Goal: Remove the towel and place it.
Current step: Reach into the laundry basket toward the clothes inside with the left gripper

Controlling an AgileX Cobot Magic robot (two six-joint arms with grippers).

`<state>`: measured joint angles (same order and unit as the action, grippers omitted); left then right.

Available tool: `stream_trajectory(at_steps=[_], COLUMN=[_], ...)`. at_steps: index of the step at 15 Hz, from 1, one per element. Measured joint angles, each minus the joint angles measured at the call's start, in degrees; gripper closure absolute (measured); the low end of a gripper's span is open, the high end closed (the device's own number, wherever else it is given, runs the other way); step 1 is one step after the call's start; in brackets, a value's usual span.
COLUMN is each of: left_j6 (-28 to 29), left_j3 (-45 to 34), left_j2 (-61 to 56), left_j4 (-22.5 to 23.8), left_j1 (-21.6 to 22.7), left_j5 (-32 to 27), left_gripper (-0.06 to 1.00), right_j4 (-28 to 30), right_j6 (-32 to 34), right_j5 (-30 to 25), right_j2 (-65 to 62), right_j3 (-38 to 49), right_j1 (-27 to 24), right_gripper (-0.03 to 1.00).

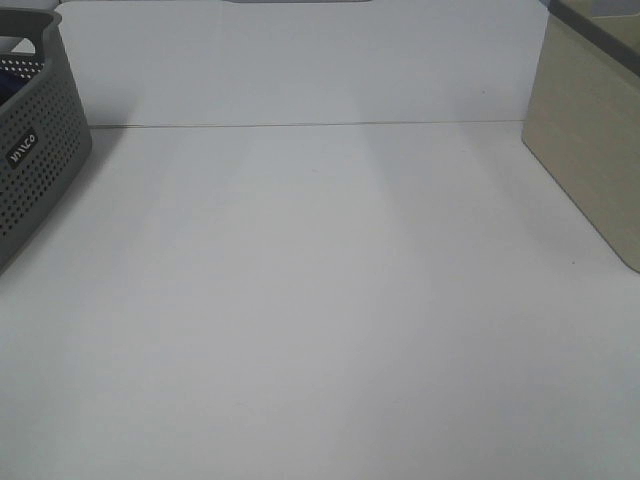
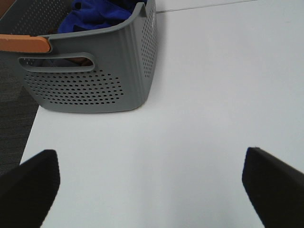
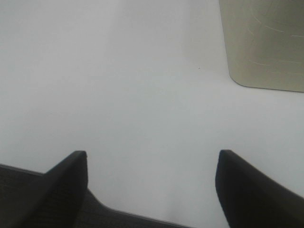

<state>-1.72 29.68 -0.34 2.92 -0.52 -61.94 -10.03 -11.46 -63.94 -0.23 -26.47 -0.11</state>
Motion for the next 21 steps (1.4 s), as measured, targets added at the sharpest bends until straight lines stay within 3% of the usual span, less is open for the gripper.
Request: stream_trajectory(at_steps=[21], left_j6=[-2.3], left_j3=[0.0], left_j2=[0.0], left_j4=[-0.1], left_j1=[0.0], left_j5=[0.0], left_gripper=[-0.04], right_j4=[0.0], right_j6=[0.0], right_j5=[0.0], right_j2=[0.0], right_j3=[0.0], right_j1=[0.0], right_gripper=[0.23])
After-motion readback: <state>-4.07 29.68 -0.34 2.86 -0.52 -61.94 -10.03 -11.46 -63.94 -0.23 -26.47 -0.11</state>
